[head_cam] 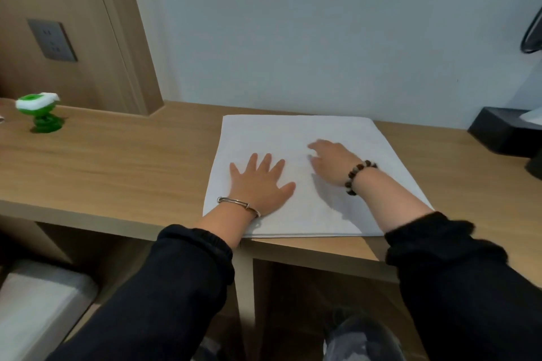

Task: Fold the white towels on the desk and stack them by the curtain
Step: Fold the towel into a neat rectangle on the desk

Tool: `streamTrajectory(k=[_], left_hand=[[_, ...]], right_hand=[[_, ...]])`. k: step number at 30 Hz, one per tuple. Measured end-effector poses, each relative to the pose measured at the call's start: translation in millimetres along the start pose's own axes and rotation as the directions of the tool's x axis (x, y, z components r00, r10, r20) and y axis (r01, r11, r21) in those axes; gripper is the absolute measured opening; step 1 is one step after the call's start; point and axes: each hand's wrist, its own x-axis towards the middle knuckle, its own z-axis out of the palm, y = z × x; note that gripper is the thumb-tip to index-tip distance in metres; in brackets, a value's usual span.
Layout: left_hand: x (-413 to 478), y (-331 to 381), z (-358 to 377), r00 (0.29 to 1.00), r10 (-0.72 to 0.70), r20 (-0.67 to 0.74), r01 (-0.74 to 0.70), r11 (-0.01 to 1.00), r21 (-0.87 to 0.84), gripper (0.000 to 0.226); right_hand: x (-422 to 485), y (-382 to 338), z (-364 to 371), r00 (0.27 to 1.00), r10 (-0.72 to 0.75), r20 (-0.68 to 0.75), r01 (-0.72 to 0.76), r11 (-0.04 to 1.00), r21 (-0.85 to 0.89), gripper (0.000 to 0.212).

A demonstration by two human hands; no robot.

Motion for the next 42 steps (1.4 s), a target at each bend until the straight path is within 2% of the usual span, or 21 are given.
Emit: streamTrajectory(k=[2,4,7,11,15,18,20,24,28,30,32,34,37,40,42], left_hand=[[0,0,-1,1.000,-0.005,0.005,0.005,1.000,0.000,0.070],[-1,1,-3,1.000,-0.016,0.015,0.016,1.000,0.004,0.072],[-3,1,-5,0.999,-0.019,0.026,0.019,1.000,0.001,0.072],[-6,2,-8,0.998,-0.001,0.060,0.001,1.000,0.006,0.074],[-1,-1,-32,0.976,0.055,0.210,-0.061,0.998,0.020,0.076],[23,1,-61,0.972,0.098,0.215,-0.109,0.993,0.042,0.052],[45,4,-68,0.990,0.076,0.115,-0.082,0.995,0.048,0.042],[85,-2,-55,0.997,-0.073,-0.031,0.074,0.997,0.025,0.046],[105,-14,-24,0.985,-0.173,0.010,0.173,0.985,0.024,0.058],[108,-19,-11,0.979,-0.198,0.052,0.199,0.980,-0.009,0.061],[109,-22,-5,0.980,-0.196,0.038,0.196,0.981,-0.009,0.062],[109,-23,-4,0.982,-0.187,0.007,0.187,0.982,-0.002,0.062],[109,-23,-2,0.982,-0.188,-0.018,0.188,0.982,-0.006,0.062],[109,-22,-3,0.982,-0.187,-0.020,0.187,0.982,-0.008,0.061],[109,-22,-4,0.981,-0.194,-0.018,0.194,0.981,-0.011,0.061]], right_hand=[[11,-16,18,0.994,-0.091,0.053,0.088,0.994,0.061,0.046],[15,-13,36,0.989,-0.074,0.126,0.086,0.992,-0.092,0.049],[18,26,28,0.993,0.086,0.079,-0.070,0.979,-0.190,0.056],[3,86,8,0.940,0.342,0.004,-0.335,0.920,-0.203,0.059],[-9,84,0,0.928,0.371,0.021,-0.354,0.901,-0.250,0.056],[-5,61,-16,0.894,0.445,0.059,-0.395,0.842,-0.367,0.050],[8,42,-23,0.911,0.409,0.060,-0.355,0.849,-0.391,0.048],[48,15,-21,0.973,0.230,-0.001,-0.217,0.917,-0.336,0.050],[88,5,-1,0.995,0.100,-0.017,-0.101,0.964,-0.247,0.055],[101,7,13,0.998,0.042,0.045,-0.029,0.968,-0.247,0.056],[108,21,21,0.994,0.036,0.101,-0.012,0.972,-0.237,0.057],[111,48,19,0.993,0.092,0.071,-0.075,0.974,-0.214,0.058],[113,97,2,0.966,0.259,-0.025,-0.259,0.945,-0.202,0.058],[109,129,-13,0.889,0.456,-0.043,-0.455,0.868,-0.201,0.060],[114,123,-16,0.845,0.532,-0.049,-0.523,0.805,-0.280,0.061]])
